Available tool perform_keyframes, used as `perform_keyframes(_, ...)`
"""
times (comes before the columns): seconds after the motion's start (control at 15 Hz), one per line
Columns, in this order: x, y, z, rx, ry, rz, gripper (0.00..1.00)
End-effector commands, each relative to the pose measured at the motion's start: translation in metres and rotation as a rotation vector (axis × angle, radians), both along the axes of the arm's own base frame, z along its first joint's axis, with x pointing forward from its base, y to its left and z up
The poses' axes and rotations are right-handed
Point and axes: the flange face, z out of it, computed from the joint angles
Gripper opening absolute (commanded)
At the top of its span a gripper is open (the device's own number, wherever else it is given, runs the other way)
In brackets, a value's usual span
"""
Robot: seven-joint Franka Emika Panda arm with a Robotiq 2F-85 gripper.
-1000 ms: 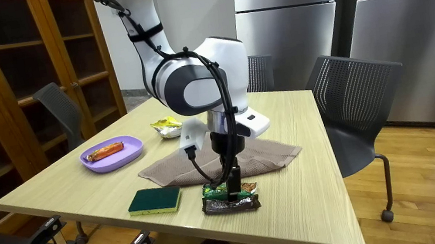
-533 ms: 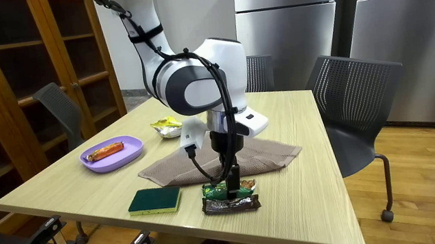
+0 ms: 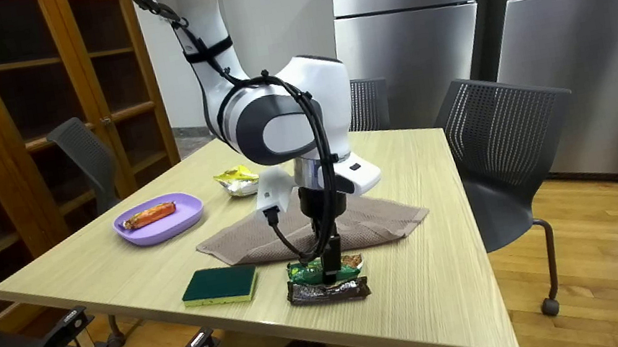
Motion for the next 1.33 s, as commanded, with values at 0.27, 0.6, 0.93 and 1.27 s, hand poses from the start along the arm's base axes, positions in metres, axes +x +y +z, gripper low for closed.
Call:
perform_keyframes(0.27, -0.003, -0.004, 0.005, 0.024, -0.003, -0.035, 1.00)
perform_keyframes(0.6, -0.006, -0.006, 0.007, 0.027, -0.004, -0.039, 1.00)
perform_keyframes(0.93, -0.007, -0.008, 0.010, 0.029, -0.012, -0.045, 0.58)
perform_keyframes(1.27, -0.007, -0.009, 0.016, 0.028, -0.024, -0.051, 0.20)
